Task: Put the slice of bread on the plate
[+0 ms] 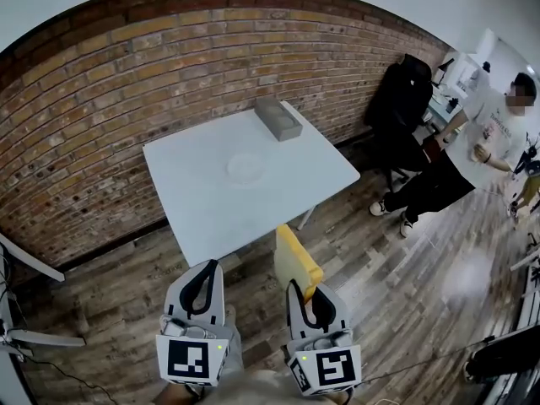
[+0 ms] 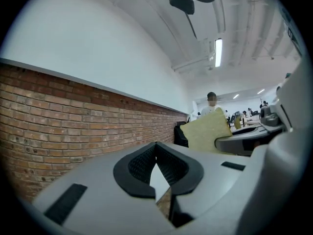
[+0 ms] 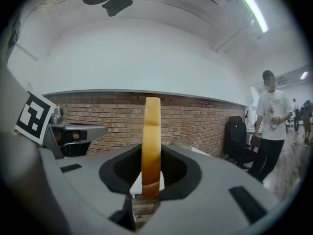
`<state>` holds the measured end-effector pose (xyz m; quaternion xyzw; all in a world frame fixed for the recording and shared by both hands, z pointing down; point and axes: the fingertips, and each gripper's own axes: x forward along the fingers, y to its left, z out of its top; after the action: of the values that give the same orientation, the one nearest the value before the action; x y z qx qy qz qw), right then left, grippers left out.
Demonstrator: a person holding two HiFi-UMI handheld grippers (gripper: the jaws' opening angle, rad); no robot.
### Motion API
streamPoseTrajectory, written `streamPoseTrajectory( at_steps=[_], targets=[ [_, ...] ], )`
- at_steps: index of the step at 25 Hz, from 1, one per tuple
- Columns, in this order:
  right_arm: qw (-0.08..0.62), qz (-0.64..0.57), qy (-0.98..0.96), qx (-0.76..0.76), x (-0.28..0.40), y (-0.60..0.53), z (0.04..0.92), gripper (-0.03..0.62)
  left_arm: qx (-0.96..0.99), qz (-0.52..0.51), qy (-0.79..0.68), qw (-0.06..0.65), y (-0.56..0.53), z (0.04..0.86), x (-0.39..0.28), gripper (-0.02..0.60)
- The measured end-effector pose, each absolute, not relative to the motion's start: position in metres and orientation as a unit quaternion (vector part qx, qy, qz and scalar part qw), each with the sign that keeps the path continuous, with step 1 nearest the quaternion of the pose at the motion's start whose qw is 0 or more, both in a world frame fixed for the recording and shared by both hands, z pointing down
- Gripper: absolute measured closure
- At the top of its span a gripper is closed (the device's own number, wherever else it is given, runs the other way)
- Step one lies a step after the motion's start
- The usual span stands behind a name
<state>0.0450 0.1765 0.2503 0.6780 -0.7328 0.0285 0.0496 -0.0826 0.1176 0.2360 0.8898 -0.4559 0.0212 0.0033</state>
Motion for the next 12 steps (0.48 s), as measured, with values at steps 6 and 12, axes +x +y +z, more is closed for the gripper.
streamPoseTrajectory(
  at_steps=[6,12],
  targets=[
    [0.053,0.045,-0.722,0.688,0.054,0.090,0.249,0.502,0.901,0.035,-0.433,0.007,0.029,0.231,-0.066,0.572],
    [0.057,0.054,-0.708,0.702,0.070,0.030,0.252,0.502,0.911,0.044,-0.410,0.006,-0.032,0.231,-0.048,0.572]
  ],
)
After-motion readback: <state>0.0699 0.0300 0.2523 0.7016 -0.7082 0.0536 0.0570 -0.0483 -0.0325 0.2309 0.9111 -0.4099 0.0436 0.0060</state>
